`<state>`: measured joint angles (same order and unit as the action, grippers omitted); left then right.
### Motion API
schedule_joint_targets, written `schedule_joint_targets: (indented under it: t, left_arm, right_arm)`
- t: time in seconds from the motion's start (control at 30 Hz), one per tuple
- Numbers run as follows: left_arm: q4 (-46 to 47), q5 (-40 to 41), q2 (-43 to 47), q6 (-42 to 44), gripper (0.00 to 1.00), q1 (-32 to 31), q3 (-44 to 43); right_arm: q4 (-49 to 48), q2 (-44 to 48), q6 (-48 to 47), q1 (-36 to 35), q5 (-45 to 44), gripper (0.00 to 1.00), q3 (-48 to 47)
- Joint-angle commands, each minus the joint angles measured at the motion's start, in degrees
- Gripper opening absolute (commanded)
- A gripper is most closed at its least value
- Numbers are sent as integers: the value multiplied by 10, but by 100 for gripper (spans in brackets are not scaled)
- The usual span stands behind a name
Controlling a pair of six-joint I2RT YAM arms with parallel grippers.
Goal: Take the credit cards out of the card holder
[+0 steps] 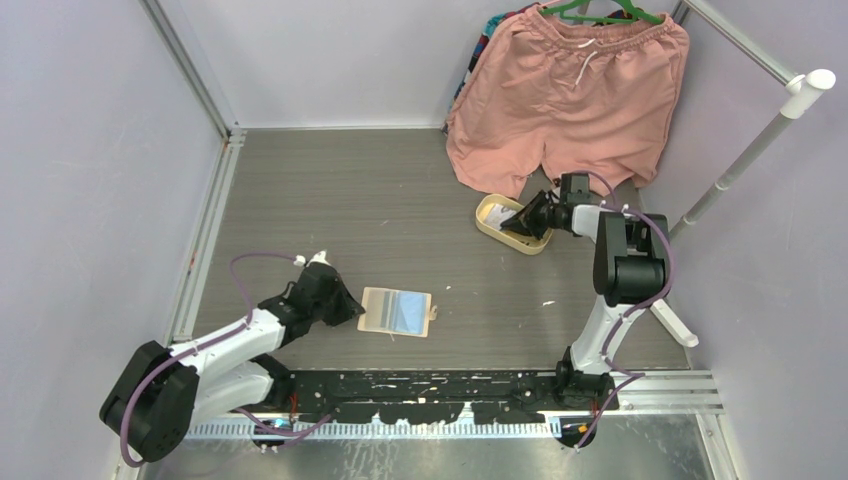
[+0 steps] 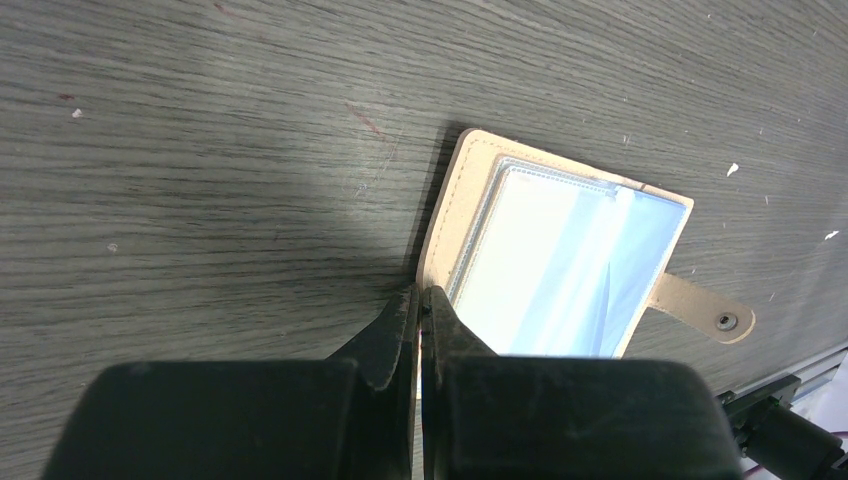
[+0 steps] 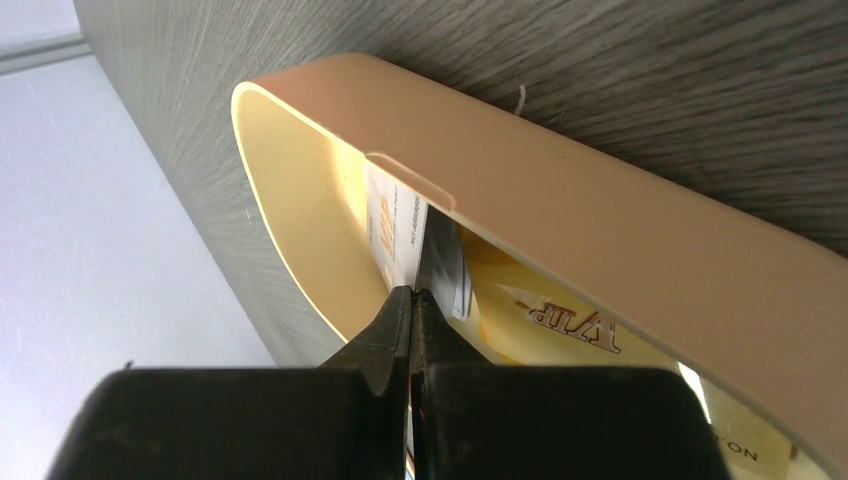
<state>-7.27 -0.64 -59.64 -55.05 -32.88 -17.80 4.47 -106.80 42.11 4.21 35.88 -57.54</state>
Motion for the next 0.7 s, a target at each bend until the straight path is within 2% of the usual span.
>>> schedule_joint_targets:
  t: [0.0,0.1,0.2,0.3,0.57,0.67]
  left_arm:
    - [-62,18,-7,17,0,1,7]
    - [-61,18,-9,17,0,1,5]
    - [-59,17,-9,17,0,1,6]
    - [-59,16,-6,16,0,0,7]
    - [-61,10,8,14,0,0,8]
    - [-55,9,12,11,0,1,7]
  right_arm:
    - [8,-7,-15,-7,-8,1,-24]
    - [19,-3,-19,-8,-14,3,-28]
    - [38,7,-25,-8,-19,26,-40]
    - [63,26,-35,-10,-31,40,-54]
    - [185,95,-86,-30,-110,56,-125]
    - [222,146,-106,-65,-150,59,-148]
